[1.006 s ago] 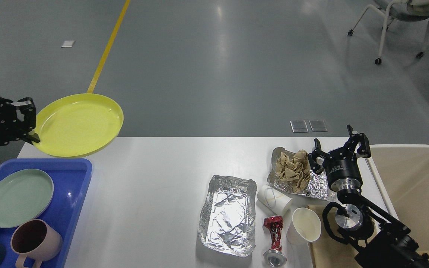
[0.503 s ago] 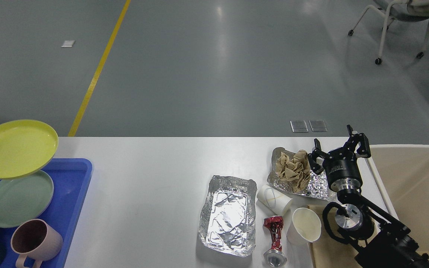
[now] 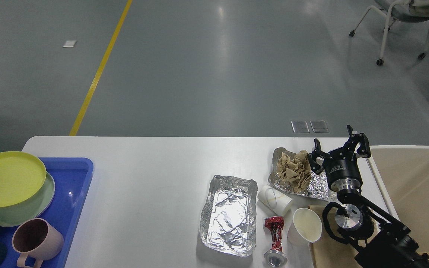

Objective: Tidy desktop
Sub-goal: 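Lift the yellow plate and set it onto the green plate in the tray, then release the plate and bring the left gripper back above the tray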

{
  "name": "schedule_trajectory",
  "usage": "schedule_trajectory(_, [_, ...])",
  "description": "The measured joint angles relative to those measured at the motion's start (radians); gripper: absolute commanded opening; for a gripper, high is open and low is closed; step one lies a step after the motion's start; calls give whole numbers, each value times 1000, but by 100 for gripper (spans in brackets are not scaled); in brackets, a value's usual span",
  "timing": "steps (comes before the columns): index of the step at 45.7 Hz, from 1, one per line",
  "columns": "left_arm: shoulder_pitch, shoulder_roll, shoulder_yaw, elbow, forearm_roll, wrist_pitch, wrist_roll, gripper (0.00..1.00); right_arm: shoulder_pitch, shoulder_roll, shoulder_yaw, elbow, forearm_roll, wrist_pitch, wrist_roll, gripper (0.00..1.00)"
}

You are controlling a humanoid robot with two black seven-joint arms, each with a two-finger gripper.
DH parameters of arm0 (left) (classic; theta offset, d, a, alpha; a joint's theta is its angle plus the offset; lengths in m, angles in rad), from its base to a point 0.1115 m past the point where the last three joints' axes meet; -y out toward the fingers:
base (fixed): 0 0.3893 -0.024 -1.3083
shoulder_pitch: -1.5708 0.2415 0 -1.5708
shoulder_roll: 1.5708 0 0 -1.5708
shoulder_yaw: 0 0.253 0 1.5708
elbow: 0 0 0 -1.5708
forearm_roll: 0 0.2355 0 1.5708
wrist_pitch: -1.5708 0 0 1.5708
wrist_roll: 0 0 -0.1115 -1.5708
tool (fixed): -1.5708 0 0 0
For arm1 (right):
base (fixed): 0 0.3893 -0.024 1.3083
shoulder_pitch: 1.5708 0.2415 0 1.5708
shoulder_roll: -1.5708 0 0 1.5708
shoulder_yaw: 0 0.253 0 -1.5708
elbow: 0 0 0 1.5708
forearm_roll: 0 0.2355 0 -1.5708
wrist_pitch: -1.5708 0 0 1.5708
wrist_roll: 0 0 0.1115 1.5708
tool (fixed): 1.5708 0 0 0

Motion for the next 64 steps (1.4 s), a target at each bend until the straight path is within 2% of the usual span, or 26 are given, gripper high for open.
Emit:
schedule_trajectory(7, [35, -20, -21, 2, 28, 55, -8, 0, 0, 0, 0, 0, 0, 0, 0, 100])
schedule_trajectory(26, [38, -37, -29, -5, 42, 56, -4, 1, 0, 0, 0, 0, 0, 0, 0, 100])
schedule_trajectory(29, [38, -37, -33, -8, 42, 55, -2, 14, 0, 0, 0, 0, 0, 0, 0, 100])
schedule_trajectory(36, [38, -37, -53, -9, 43, 69, 2, 72, 0, 0, 0, 0, 0, 0, 0, 100])
schedule_trajectory(39, [38, -36, -54, -9, 43, 88, 0, 86, 0, 0, 0, 0, 0, 0, 0, 100])
schedule_trajectory(46, [38, -35, -56, -9, 43, 139, -2, 91, 0, 0, 0, 0, 0, 0, 0, 100])
schedule_trajectory(58, [19, -26, -66, -11, 43, 135, -3, 93, 0, 0, 0, 0, 0, 0, 0, 100])
schedule_trajectory(64, [-31, -22, -75, -11, 44, 132, 4, 95, 0, 0, 0, 0, 0, 0, 0, 100])
